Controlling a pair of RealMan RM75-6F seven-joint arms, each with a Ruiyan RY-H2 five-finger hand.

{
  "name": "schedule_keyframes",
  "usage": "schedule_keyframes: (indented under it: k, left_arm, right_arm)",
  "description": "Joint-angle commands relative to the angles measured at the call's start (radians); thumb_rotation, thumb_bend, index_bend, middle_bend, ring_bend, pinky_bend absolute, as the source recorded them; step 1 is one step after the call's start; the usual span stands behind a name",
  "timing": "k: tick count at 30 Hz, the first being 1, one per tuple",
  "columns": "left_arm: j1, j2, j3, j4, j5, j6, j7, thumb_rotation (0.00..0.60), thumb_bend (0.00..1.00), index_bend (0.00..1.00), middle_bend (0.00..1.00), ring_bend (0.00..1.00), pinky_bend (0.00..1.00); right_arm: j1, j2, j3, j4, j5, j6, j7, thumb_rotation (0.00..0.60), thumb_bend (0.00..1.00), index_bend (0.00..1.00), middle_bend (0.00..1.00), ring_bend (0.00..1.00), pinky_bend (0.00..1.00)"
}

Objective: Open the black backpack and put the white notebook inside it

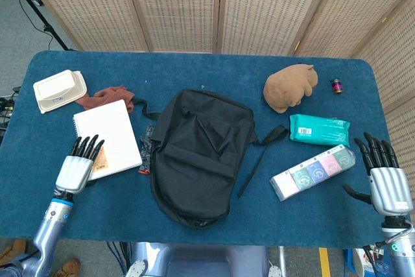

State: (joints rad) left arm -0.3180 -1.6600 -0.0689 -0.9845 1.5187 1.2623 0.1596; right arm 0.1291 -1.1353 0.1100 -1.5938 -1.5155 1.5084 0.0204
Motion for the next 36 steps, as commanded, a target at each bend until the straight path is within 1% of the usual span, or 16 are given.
schedule_keyframes:
  k: [1, 2, 3, 6, 9, 12, 16, 20, 21, 24, 27, 29, 34, 36]
  left_arm:
    - [-0.008, -0.009, -0.007, 0.009, 0.0, 0.011, -0.015, 0.6, 0.12, 0.01, 0.0, 0.0, 0.02]
    - [-0.009, -0.012, -0.007, 0.014, 0.004, 0.02, -0.019, 0.6, 0.15, 0.04, 0.01, 0.01, 0.04]
    - [-0.011, -0.015, -0.005, 0.023, 0.013, 0.037, -0.025, 0.6, 0.17, 0.09, 0.03, 0.04, 0.08]
    - [-0.011, -0.024, 0.003, 0.055, 0.034, 0.072, -0.043, 0.6, 0.2, 0.25, 0.15, 0.15, 0.2]
    - [-0.012, -0.027, 0.007, 0.073, 0.042, 0.088, -0.058, 0.6, 0.24, 0.35, 0.24, 0.24, 0.3]
    - [-0.012, -0.026, 0.007, 0.085, 0.041, 0.095, -0.072, 0.6, 0.28, 0.42, 0.29, 0.29, 0.38]
    - [-0.014, -0.023, 0.003, 0.1, 0.034, 0.1, -0.091, 0.6, 0.33, 0.49, 0.35, 0.33, 0.45]
    - [-0.018, -0.003, -0.011, 0.098, 0.027, 0.117, -0.12, 0.6, 0.37, 0.61, 0.47, 0.42, 0.53]
    - [-0.018, 0.005, -0.014, 0.091, 0.026, 0.124, -0.127, 0.6, 0.38, 0.65, 0.5, 0.45, 0.54]
    - [-0.019, 0.02, -0.021, 0.079, 0.024, 0.139, -0.137, 0.6, 0.41, 0.71, 0.56, 0.5, 0.58]
    - [-0.019, 0.032, -0.03, 0.067, 0.019, 0.152, -0.146, 0.6, 0.43, 0.76, 0.59, 0.53, 0.6]
    - [-0.022, 0.049, -0.047, 0.044, 0.014, 0.173, -0.165, 0.6, 0.43, 0.77, 0.6, 0.54, 0.6]
    - [-0.03, 0.086, -0.063, -0.019, 0.019, 0.203, -0.162, 0.6, 0.44, 0.79, 0.61, 0.55, 0.6]
    - [-0.039, 0.102, -0.071, -0.05, 0.02, 0.205, -0.142, 0.6, 0.44, 0.79, 0.62, 0.55, 0.6]
  right_arm:
    - [0.0, 0.001, 0.0, 0.0, 0.001, -0.001, 0.0, 0.6, 0.0, 0.04, 0.0, 0.0, 0.0]
    - [0.0, 0.001, 0.0, 0.0, 0.001, -0.001, 0.0, 0.6, 0.0, 0.04, 0.0, 0.0, 0.0]
    - [0.0, 0.001, -0.001, 0.0, 0.002, -0.002, -0.001, 0.6, 0.0, 0.04, 0.0, 0.0, 0.0]
    - [0.001, 0.0, -0.002, 0.0, 0.002, -0.006, -0.003, 0.6, 0.0, 0.04, 0.0, 0.0, 0.0]
    - [0.002, -0.001, -0.005, -0.001, 0.0, -0.009, -0.007, 0.6, 0.0, 0.04, 0.0, 0.0, 0.0]
    - [0.003, -0.003, -0.008, -0.002, -0.004, -0.013, -0.013, 0.6, 0.0, 0.04, 0.0, 0.0, 0.0]
    - [0.006, -0.005, -0.017, -0.009, -0.01, -0.024, -0.026, 0.6, 0.0, 0.05, 0.0, 0.0, 0.0]
    - [0.022, -0.001, -0.03, -0.016, -0.024, -0.057, -0.039, 0.6, 0.0, 0.05, 0.0, 0.0, 0.0]
    - [0.029, 0.004, -0.036, -0.017, -0.033, -0.071, -0.043, 0.6, 0.0, 0.05, 0.0, 0.0, 0.0]
    - [0.042, 0.014, -0.046, -0.017, -0.053, -0.092, -0.045, 0.6, 0.0, 0.07, 0.01, 0.0, 0.0]
    - [0.058, 0.024, -0.059, -0.019, -0.079, -0.116, -0.045, 0.6, 0.0, 0.09, 0.05, 0.0, 0.01]
    - [0.091, 0.047, -0.082, -0.044, -0.117, -0.175, -0.009, 0.6, 0.0, 0.11, 0.08, 0.0, 0.03]
    - [0.167, 0.101, -0.105, -0.101, -0.164, -0.288, 0.054, 0.6, 0.0, 0.16, 0.13, 0.05, 0.09]
    - [0.212, 0.118, -0.115, -0.139, -0.186, -0.358, 0.065, 0.6, 0.0, 0.17, 0.14, 0.05, 0.11]
